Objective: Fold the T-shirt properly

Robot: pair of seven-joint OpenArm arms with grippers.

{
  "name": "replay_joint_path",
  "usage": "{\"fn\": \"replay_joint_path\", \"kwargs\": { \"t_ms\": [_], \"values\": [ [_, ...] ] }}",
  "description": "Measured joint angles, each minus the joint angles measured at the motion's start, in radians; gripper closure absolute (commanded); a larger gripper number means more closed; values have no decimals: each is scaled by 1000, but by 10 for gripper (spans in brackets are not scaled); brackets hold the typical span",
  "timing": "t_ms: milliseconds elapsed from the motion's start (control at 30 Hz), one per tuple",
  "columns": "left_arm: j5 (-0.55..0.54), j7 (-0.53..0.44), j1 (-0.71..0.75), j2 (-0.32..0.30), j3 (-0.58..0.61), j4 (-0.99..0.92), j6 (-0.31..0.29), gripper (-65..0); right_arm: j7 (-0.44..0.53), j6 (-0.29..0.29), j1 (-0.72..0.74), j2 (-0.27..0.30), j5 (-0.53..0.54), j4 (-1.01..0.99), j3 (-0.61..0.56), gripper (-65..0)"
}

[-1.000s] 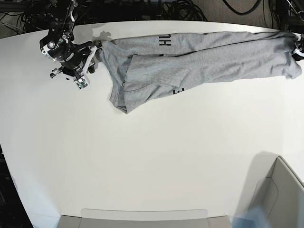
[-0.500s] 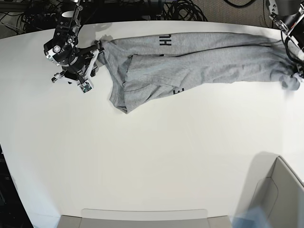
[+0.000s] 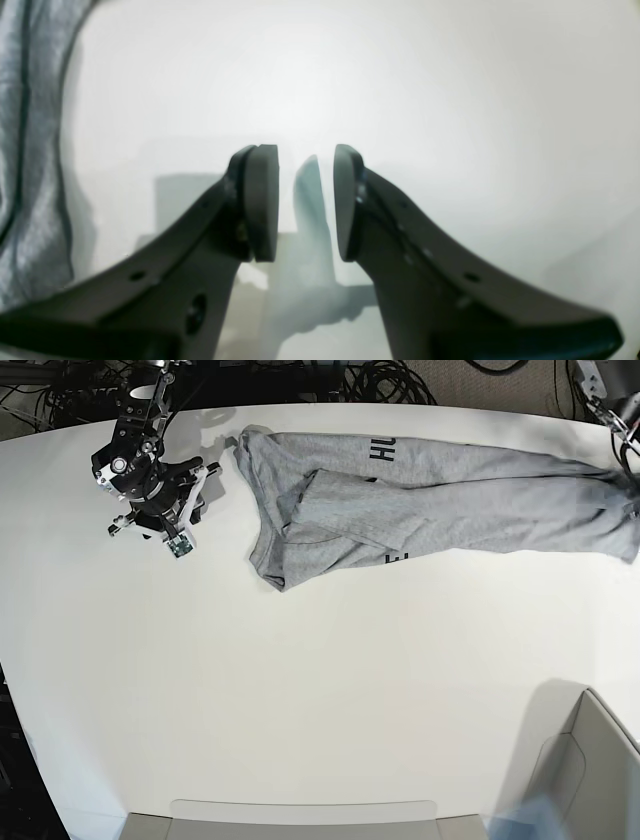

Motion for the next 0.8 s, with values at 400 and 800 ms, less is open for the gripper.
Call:
{"fn": "replay_joint_path", "kwargs": {
  "t_ms": [400,800],
  "values": [
    [-1,-1,13,18,32,2,0,0,0,0,5,0,0,0,-3,-191],
    [42,10,7,-14,137,3,-4,-79,0,0,5,-11,-7,0,-3,-191]
  ]
}}
